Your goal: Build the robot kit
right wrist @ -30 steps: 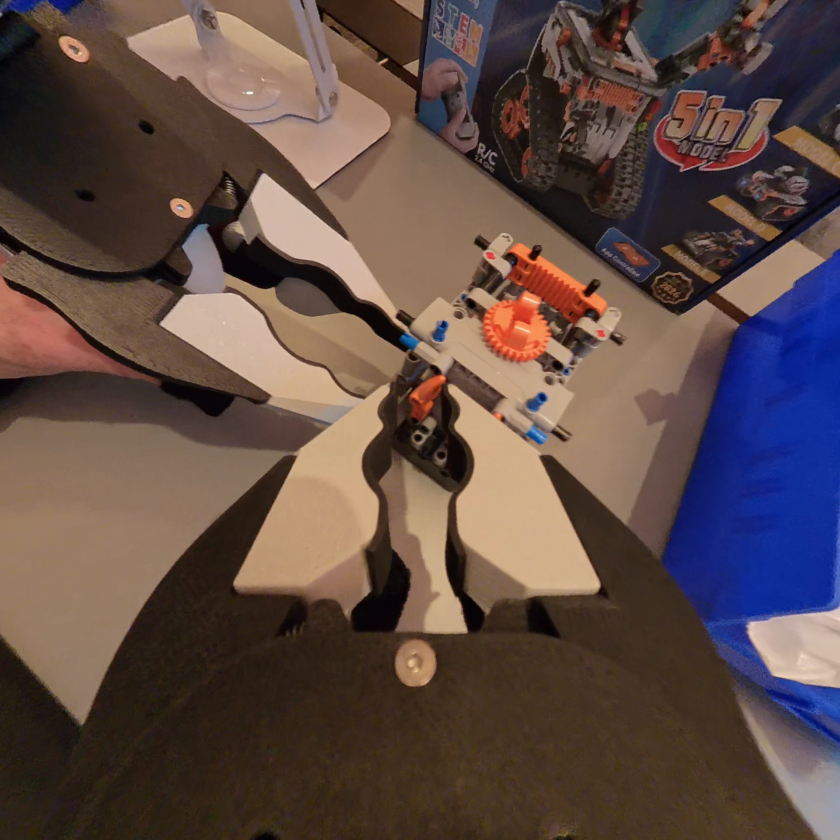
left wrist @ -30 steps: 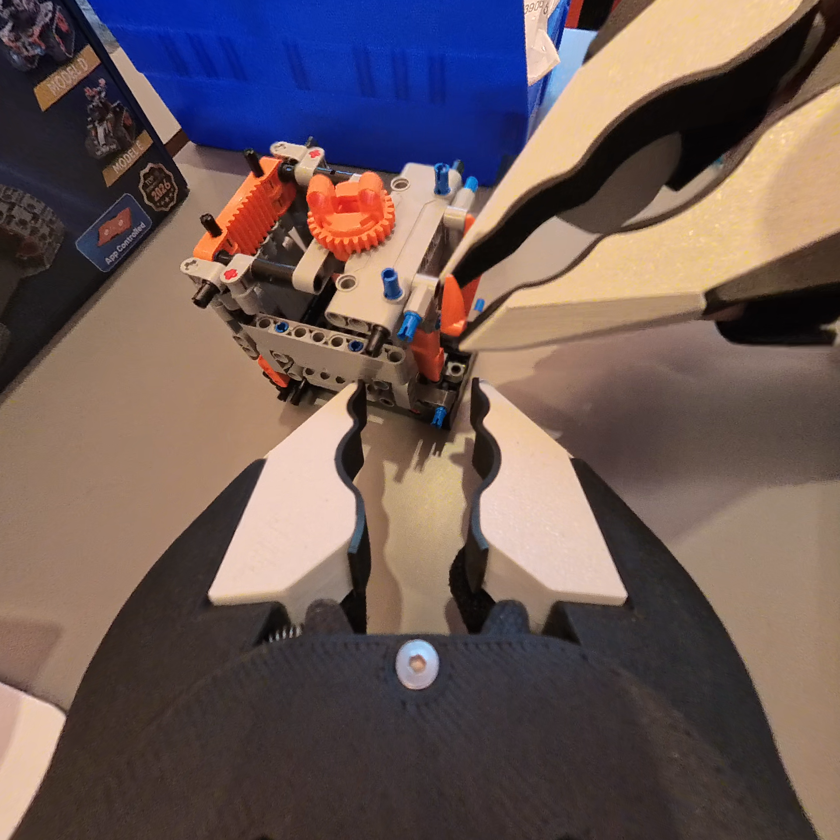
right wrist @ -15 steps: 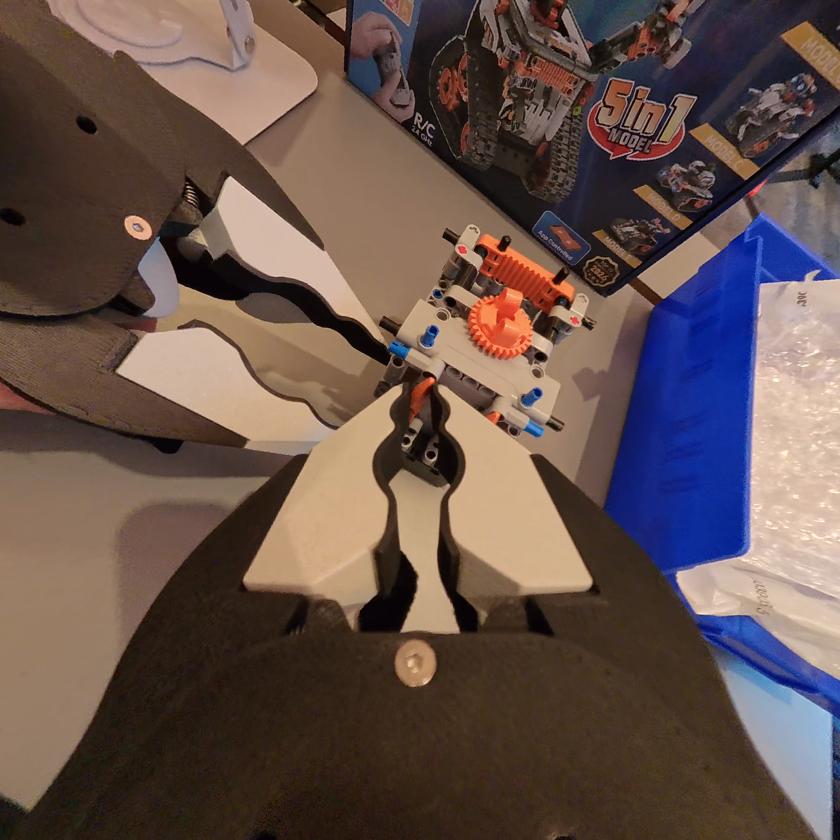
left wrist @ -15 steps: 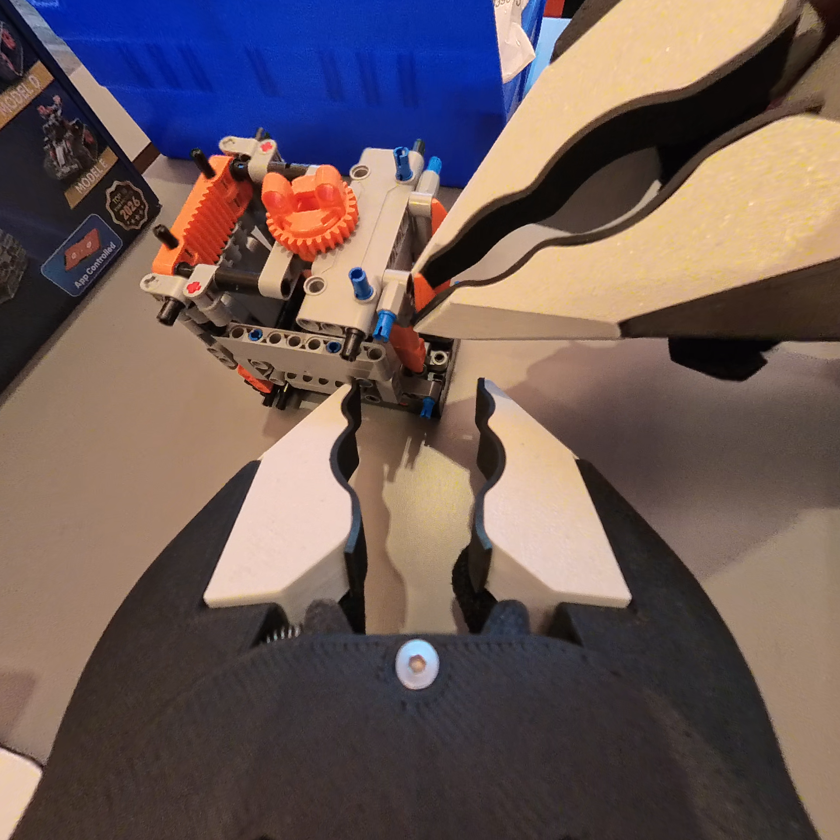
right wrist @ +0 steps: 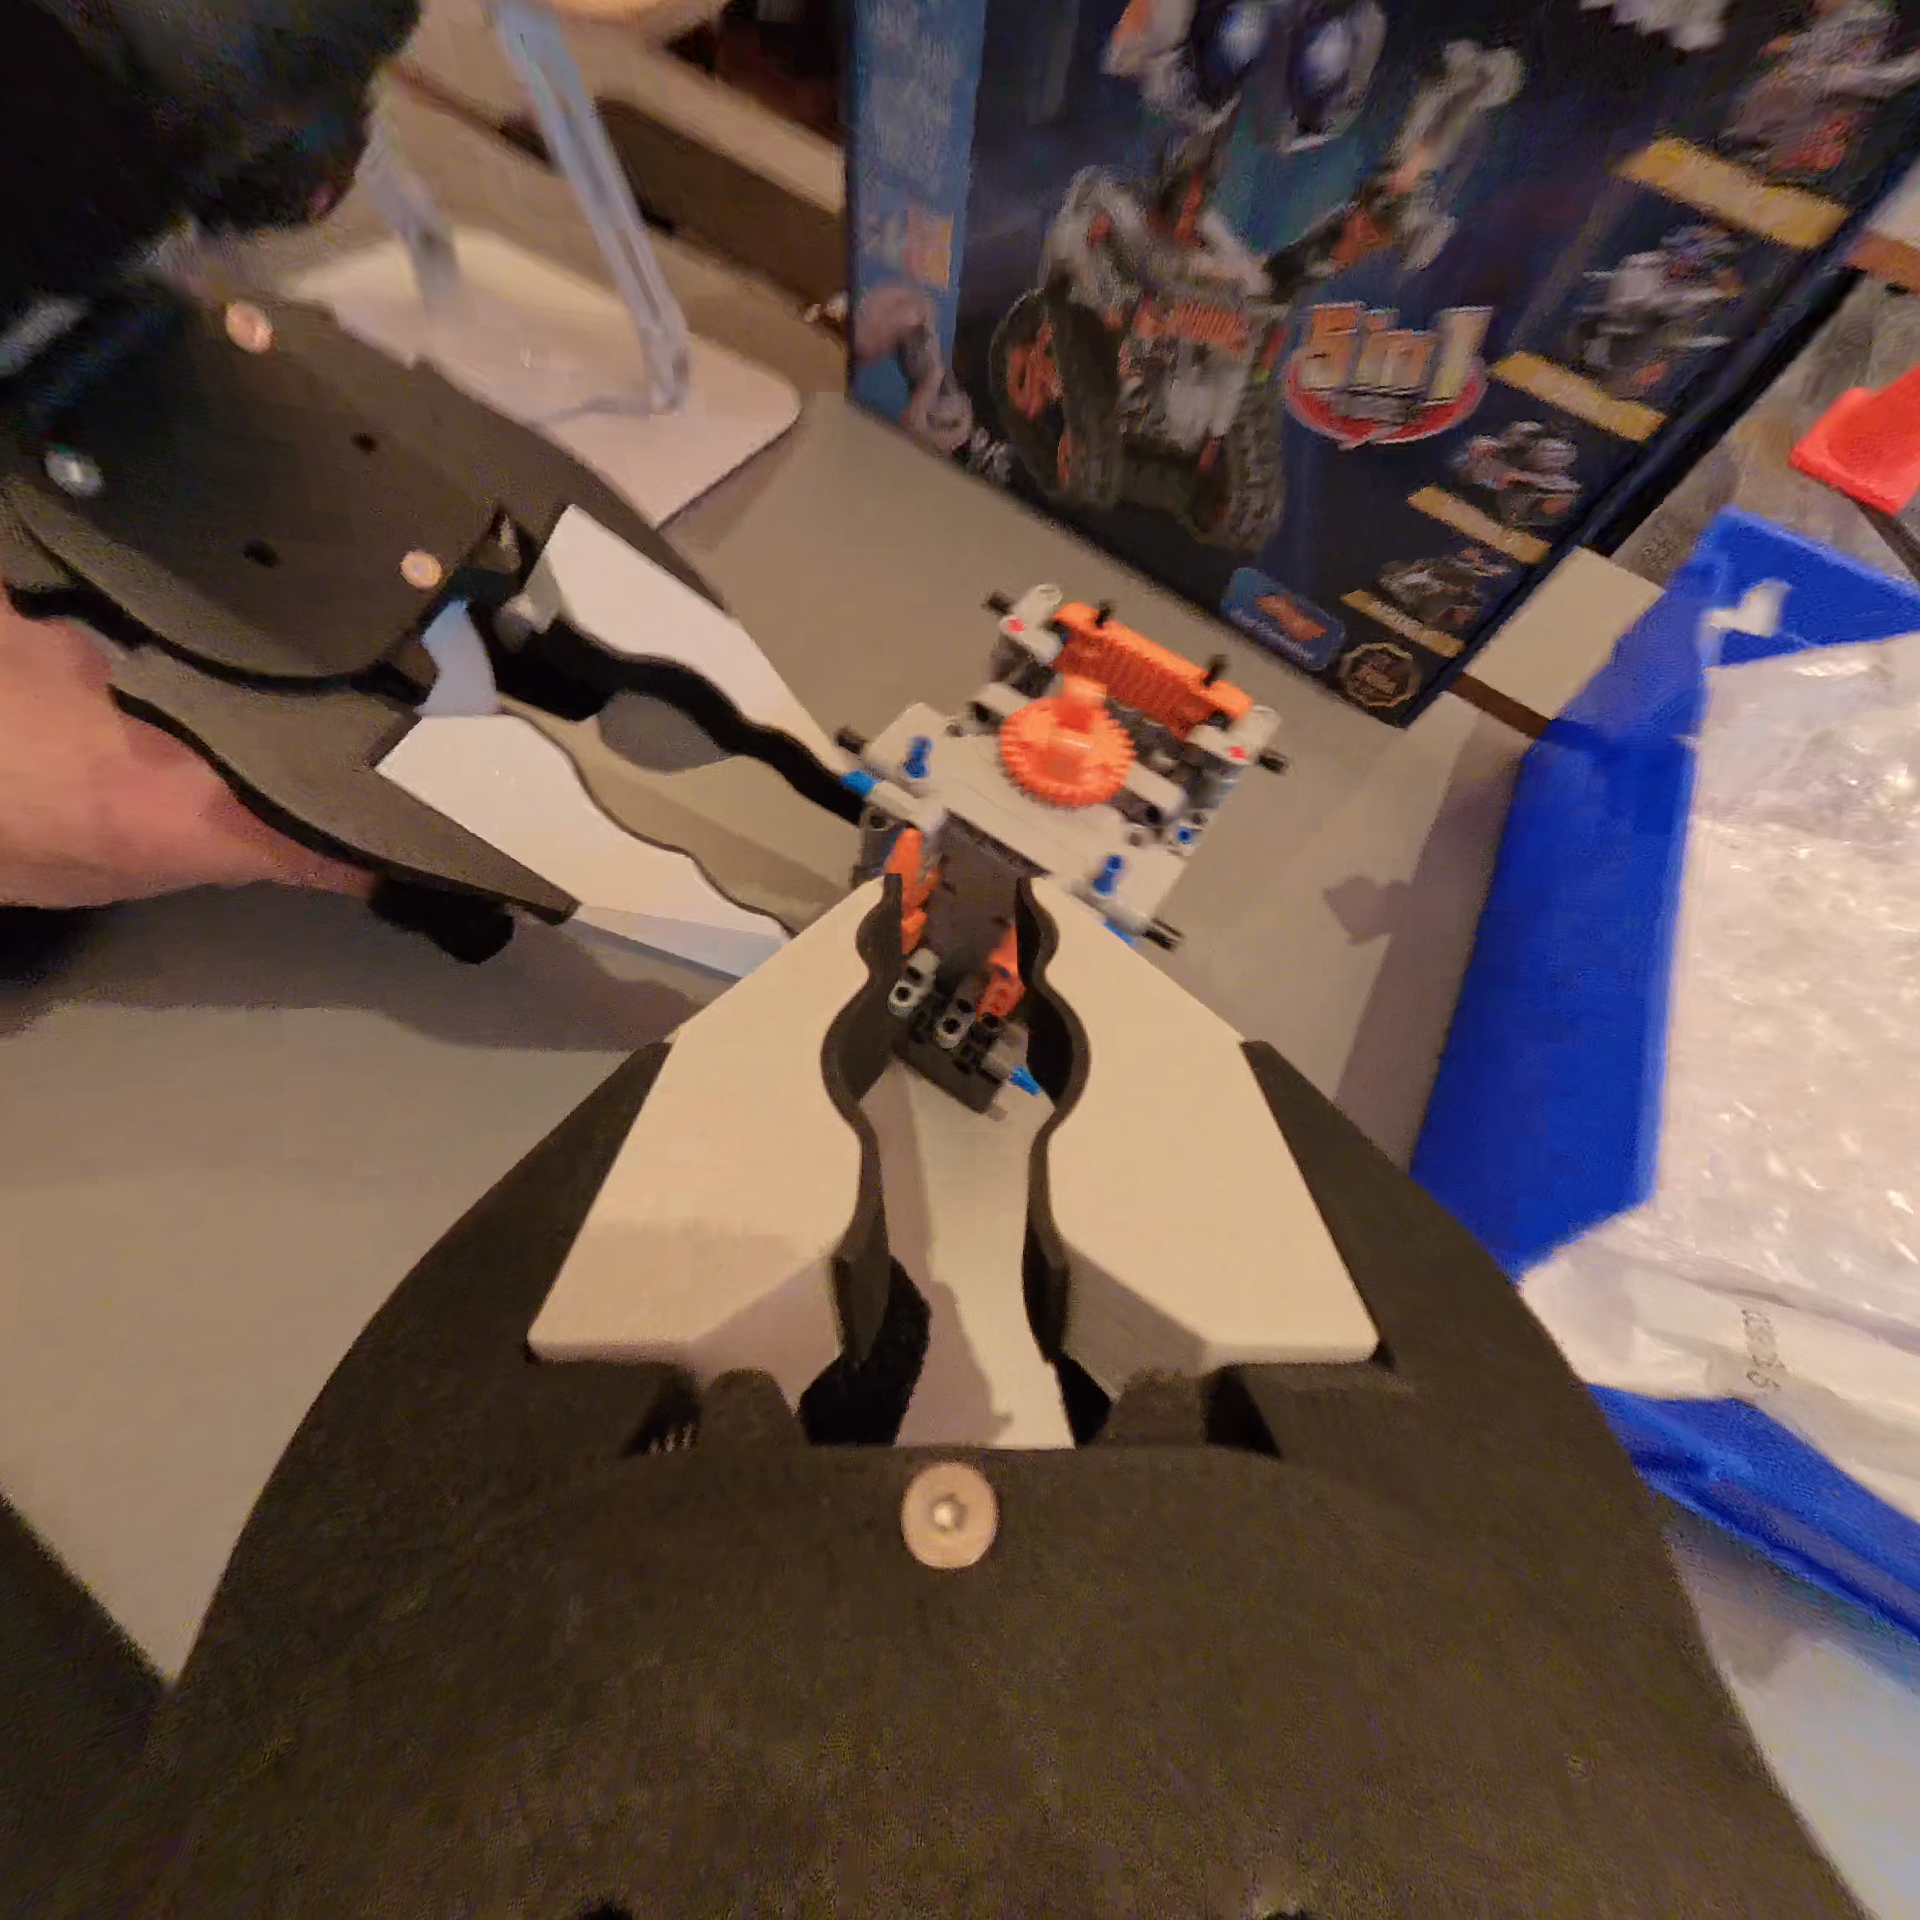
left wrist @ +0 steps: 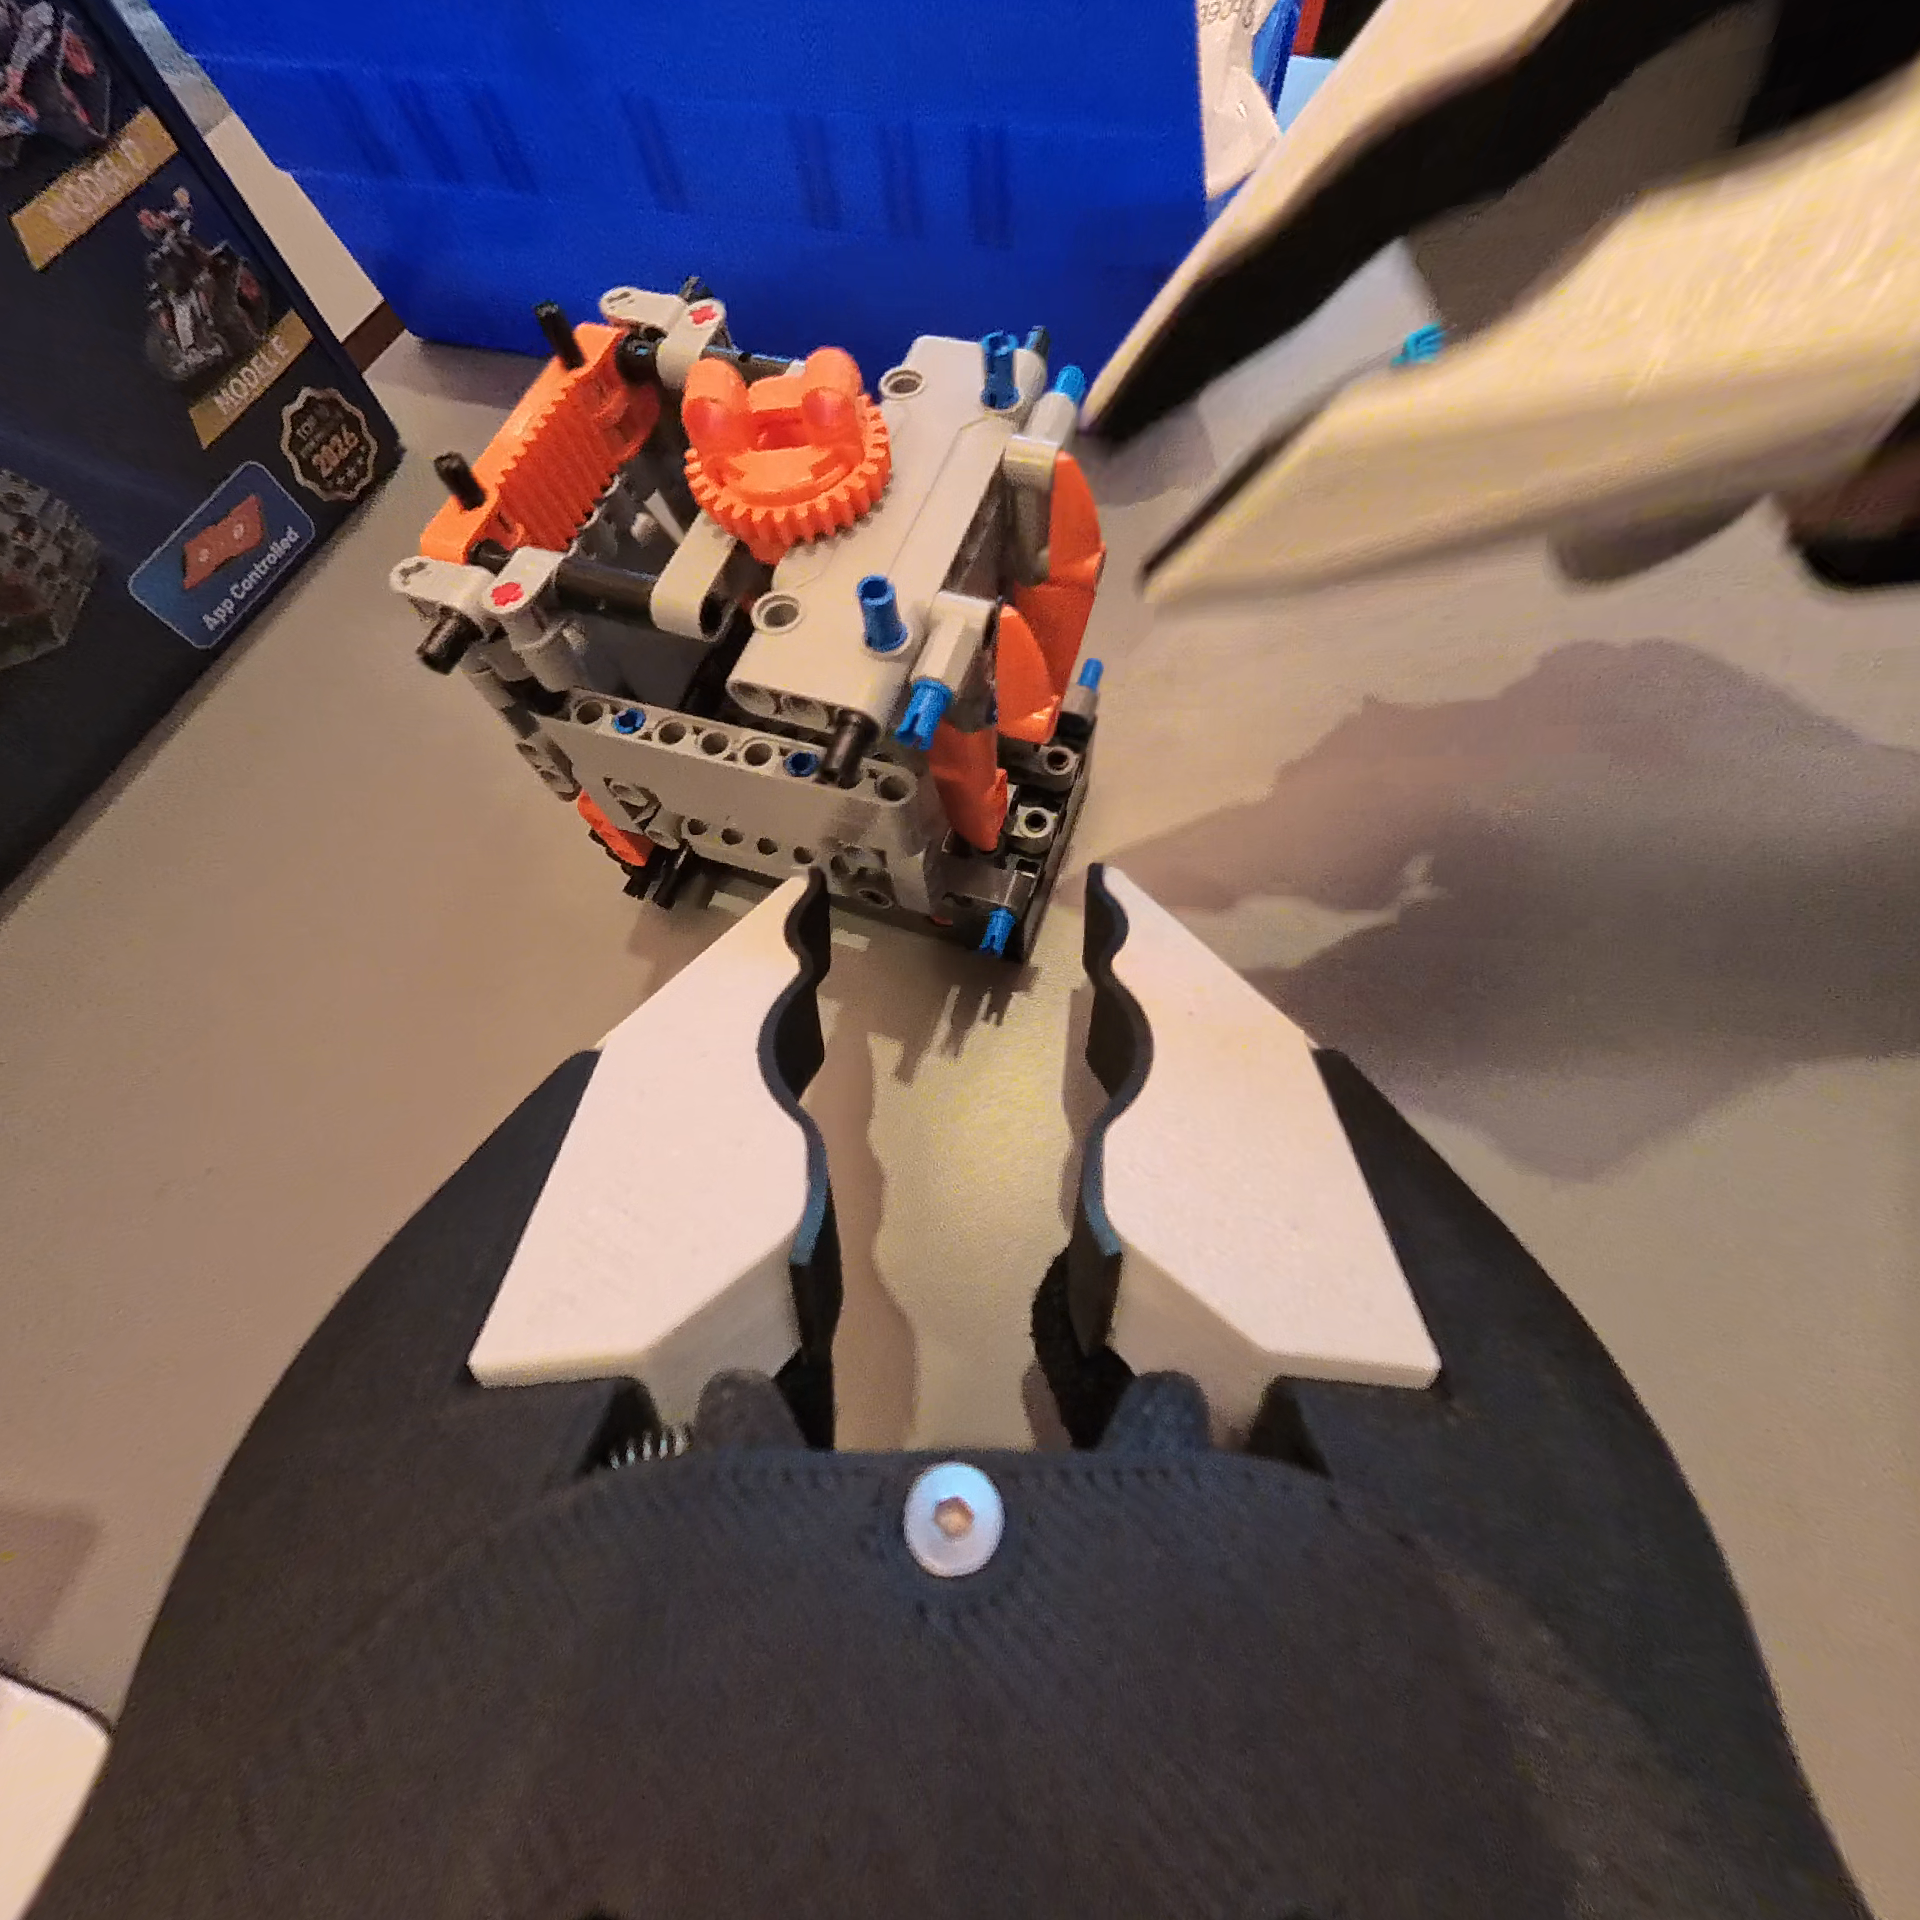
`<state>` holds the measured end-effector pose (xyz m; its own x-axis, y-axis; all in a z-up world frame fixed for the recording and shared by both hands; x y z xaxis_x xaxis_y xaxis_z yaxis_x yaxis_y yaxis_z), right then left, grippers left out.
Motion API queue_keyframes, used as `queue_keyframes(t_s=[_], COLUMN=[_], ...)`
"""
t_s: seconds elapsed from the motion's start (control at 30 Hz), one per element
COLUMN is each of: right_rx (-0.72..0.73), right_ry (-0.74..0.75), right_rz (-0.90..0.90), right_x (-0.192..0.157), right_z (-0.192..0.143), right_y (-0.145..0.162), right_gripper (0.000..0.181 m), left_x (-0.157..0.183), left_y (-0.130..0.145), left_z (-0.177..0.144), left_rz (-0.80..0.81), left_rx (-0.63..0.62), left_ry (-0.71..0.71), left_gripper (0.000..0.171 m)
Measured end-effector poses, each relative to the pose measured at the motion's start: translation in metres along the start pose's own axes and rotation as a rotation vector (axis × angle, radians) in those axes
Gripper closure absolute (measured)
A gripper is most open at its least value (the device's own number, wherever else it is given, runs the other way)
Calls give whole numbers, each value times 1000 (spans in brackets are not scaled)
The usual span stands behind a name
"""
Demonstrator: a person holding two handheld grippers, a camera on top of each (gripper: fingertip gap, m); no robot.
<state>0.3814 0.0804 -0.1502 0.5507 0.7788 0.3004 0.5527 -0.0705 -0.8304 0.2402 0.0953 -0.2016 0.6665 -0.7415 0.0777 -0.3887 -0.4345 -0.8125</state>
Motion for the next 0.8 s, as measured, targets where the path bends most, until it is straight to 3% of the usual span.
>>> queue_keyframes(t_s=[0.1, 0.23, 0.33, 0.8], right_rx=[39, -69, -67, -35], right_ry=[9, -19, -81, -214], right_rz=[129, 232, 294, 144], right_x=[25, 41, 45, 28], right_z=[-13, 4, 16, 38], right_y=[16, 51, 61, 49], right_gripper=[160, 161, 160, 170], left_x=[-2, -5, -10, -19], left_y=[2, 3, 2, 4], left_z=[2, 7, 8, 5], left_rz=[-24, -44, -57, -81], left_rx=[0, -8, -2, 4], left_ry=[11, 8, 4, 48], left_gripper=[124, 123, 124, 129])
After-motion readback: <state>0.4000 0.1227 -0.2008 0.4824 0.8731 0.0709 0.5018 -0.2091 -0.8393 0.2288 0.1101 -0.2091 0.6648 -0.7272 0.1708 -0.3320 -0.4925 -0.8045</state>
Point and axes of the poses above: each gripper's, where its closed fingertips meet, z out along the fingers, y out of its underside, x = y × z across the jaws, the point moved 9 cm from there along -z, back along the fingers, and after that the axes turned 10 degrees about -z, right-handed, at the moved point
